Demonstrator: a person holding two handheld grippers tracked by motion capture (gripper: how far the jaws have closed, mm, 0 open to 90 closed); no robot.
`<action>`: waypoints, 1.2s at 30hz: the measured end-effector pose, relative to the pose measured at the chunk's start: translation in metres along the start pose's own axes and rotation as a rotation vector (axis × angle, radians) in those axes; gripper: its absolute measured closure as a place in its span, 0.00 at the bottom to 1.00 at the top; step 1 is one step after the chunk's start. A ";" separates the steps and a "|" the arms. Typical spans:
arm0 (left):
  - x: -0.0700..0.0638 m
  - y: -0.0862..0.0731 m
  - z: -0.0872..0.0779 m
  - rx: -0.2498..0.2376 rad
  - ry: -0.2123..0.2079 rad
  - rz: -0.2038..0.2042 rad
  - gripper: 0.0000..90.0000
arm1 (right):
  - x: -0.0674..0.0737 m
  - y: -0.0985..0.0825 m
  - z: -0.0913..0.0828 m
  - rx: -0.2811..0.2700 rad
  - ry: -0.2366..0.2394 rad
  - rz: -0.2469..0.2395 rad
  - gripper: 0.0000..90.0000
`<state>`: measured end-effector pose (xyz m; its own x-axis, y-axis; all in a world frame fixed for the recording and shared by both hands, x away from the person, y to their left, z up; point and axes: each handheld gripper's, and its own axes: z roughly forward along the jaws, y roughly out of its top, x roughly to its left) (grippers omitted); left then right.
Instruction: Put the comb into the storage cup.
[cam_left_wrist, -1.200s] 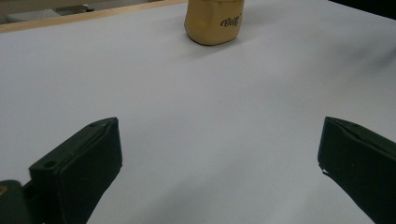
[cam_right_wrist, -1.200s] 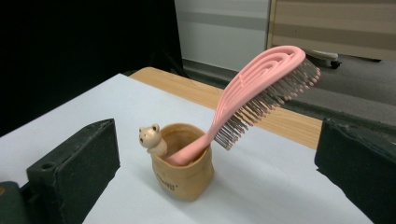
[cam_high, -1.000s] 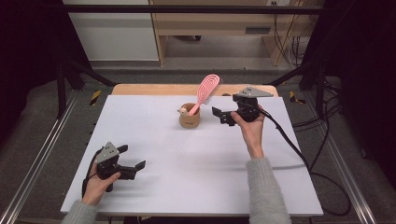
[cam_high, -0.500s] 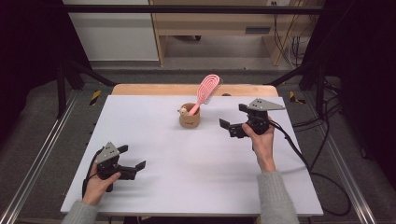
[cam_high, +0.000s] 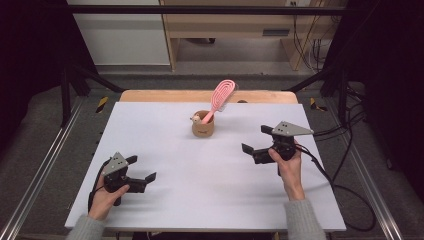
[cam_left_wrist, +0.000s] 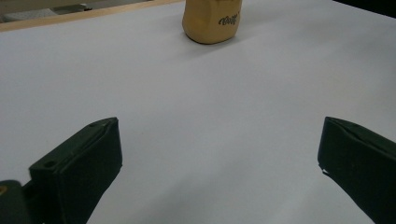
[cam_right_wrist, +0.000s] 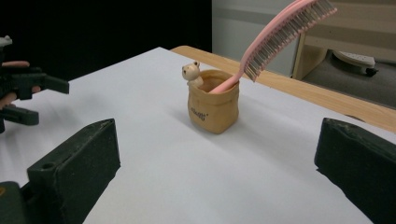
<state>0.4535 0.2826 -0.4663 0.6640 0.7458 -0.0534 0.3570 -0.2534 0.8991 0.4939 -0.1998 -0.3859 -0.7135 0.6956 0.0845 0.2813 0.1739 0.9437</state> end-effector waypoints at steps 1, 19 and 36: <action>0.000 0.000 0.000 0.000 0.000 0.002 0.00 | 0.000 -0.003 -0.001 0.005 -0.001 -0.001 0.01; -0.001 0.000 0.000 -0.004 -0.006 0.005 0.00 | -0.008 -0.052 -0.020 0.044 -0.017 0.004 0.01; -0.002 0.000 0.000 -0.003 -0.019 0.012 0.00 | -0.021 -0.086 -0.034 0.054 -0.009 0.059 0.01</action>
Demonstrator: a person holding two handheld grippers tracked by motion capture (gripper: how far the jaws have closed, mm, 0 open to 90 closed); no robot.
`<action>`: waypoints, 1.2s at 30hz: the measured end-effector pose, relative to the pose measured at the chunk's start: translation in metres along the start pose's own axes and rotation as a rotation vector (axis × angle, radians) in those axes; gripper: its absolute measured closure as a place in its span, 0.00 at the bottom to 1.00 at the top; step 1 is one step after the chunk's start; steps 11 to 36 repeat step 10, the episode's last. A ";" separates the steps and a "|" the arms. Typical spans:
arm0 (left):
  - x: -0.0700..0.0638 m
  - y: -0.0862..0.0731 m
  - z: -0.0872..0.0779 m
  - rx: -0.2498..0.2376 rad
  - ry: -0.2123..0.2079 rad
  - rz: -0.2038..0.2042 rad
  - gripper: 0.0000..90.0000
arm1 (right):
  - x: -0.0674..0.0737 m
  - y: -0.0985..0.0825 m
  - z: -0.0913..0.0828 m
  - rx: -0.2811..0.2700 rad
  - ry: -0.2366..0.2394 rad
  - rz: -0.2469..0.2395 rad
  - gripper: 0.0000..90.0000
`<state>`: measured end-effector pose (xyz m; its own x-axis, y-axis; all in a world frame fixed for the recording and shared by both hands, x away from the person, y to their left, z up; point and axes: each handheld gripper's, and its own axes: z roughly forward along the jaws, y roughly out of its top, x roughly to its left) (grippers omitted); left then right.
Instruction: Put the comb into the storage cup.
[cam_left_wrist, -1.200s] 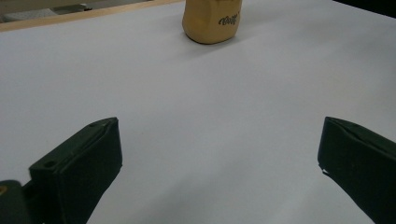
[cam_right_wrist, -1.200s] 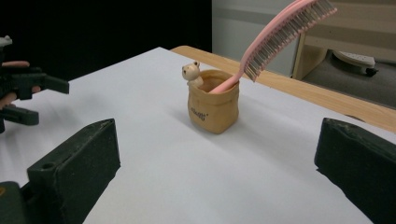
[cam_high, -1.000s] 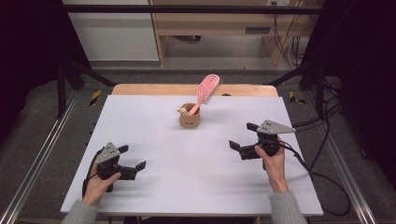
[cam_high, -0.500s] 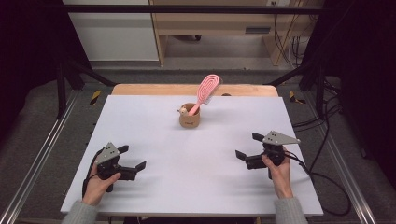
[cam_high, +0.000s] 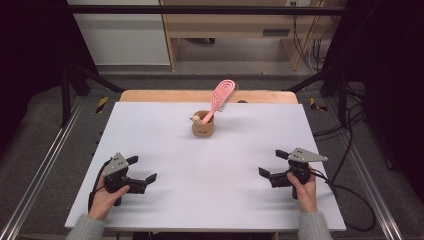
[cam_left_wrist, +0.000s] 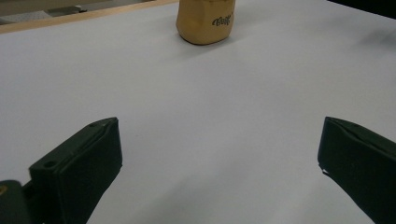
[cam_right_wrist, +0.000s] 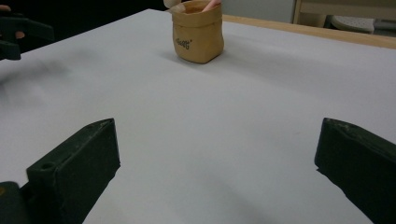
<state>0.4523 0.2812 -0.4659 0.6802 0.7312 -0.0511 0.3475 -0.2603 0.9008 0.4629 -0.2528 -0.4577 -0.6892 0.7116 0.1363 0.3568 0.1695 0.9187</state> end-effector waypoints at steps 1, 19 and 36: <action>0.000 0.000 0.000 0.000 0.000 0.001 0.00 | 0.000 -0.001 0.000 0.002 -0.001 0.001 0.01; 0.000 0.000 0.001 0.003 -0.002 0.003 0.00 | -0.003 -0.006 0.000 0.020 -0.001 0.005 0.01; 0.000 0.000 0.001 0.003 -0.002 0.003 0.00 | -0.003 -0.006 0.000 0.020 -0.001 0.005 0.01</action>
